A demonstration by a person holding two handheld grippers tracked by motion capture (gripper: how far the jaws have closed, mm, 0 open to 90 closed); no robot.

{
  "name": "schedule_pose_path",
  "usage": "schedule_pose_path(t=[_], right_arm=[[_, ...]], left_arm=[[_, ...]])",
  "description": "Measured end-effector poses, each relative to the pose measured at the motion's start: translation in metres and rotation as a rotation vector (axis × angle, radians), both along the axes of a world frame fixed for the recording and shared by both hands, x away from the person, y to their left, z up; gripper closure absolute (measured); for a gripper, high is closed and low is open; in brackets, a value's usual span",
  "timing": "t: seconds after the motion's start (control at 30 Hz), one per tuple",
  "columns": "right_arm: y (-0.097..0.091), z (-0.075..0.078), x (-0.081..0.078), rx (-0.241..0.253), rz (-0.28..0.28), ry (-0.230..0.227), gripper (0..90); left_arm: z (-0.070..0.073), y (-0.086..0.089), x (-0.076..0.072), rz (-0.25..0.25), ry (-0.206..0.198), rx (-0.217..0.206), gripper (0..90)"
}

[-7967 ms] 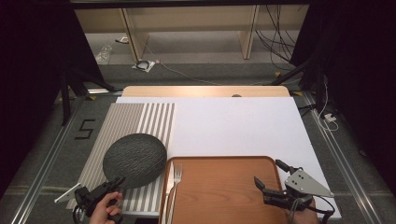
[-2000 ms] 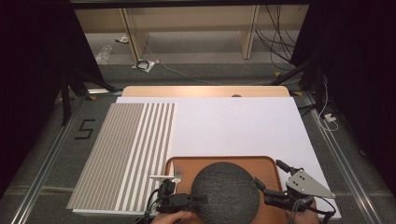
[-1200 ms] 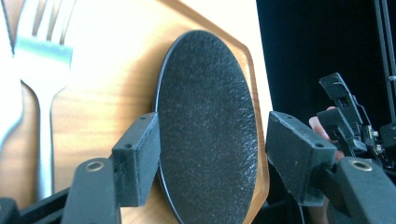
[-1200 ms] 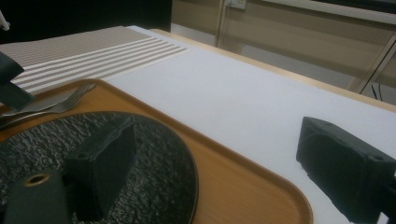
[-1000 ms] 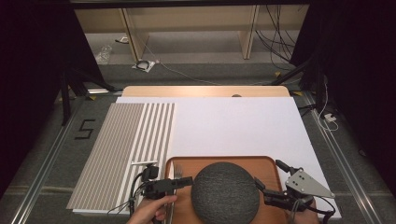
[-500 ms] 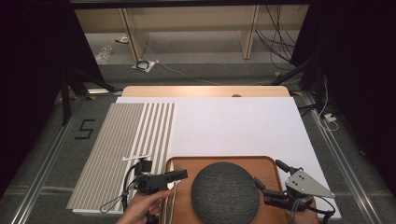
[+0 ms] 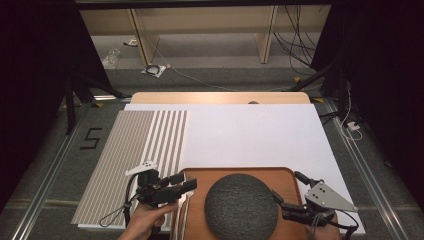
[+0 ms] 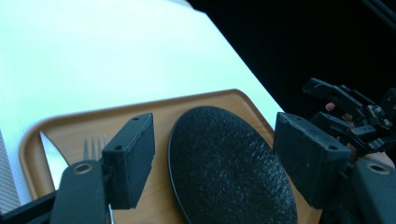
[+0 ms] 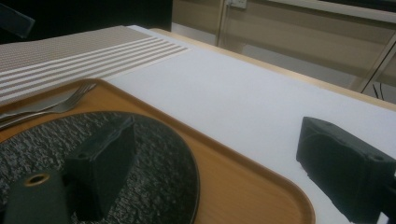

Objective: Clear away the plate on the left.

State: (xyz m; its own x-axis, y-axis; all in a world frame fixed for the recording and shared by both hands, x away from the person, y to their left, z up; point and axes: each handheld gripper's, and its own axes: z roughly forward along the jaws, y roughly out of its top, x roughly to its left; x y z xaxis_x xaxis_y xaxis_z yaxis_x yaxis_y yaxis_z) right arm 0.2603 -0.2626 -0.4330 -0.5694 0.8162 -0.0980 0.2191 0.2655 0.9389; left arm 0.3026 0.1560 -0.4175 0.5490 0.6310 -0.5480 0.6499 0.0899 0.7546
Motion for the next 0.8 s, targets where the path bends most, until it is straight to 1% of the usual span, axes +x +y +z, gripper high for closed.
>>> schedule_pose_path(t=[0.03, 0.07, 0.17, 0.23, 0.33, 0.4, 0.47, 0.5, 0.6, 0.73, 0.8], right_arm=[[0.0, 0.0, 0.0, 0.004, -0.001, 0.001, 13.2], [-0.001, 0.0, 0.0, -0.003, -0.002, 0.007, 13.2], [-0.003, -0.001, 0.001, 0.016, -0.002, 0.001, 13.2], [-0.003, -0.001, 0.001, 0.019, -0.001, 0.004, 13.2], [-0.005, -0.001, 0.001, 0.017, 0.0, 0.01, 13.2], [-0.005, -0.002, 0.001, 0.029, 0.003, 0.003, 13.2], [-0.005, -0.002, 0.002, 0.029, 0.005, 0.008, 13.2], [-0.006, -0.001, 0.002, 0.022, 0.004, 0.014, 13.2], [-0.005, -0.002, 0.004, 0.036, 0.013, 0.004, 13.2], [-0.006, -0.002, 0.004, 0.044, 0.014, 0.01, 13.2], [-0.006, -0.001, 0.003, 0.046, 0.014, 0.009, 13.2]], left_arm=[[0.0, 0.001, 0.0, 0.003, -0.016, 0.013, 29.7], [0.001, 0.001, 0.0, 0.006, -0.032, 0.022, 29.5], [0.002, 0.004, -0.001, 0.012, -0.106, 0.062, 28.9], [0.002, 0.005, -0.001, 0.007, -0.138, 0.077, 28.5], [0.002, 0.006, -0.003, 0.006, -0.203, 0.116, 27.5], [0.001, 0.009, -0.004, 0.01, -0.235, 0.137, 27.3], [0.001, 0.011, -0.005, 0.02, -0.268, 0.153, 27.0], [0.0, 0.013, -0.005, 0.022, -0.281, 0.16, 26.6], [-0.001, 0.019, -0.007, 0.036, -0.314, 0.185, 26.2], [-0.005, 0.026, -0.012, 0.06, -0.357, 0.208, 25.0], [-0.007, 0.03, -0.015, 0.07, -0.364, 0.216, 24.2]])
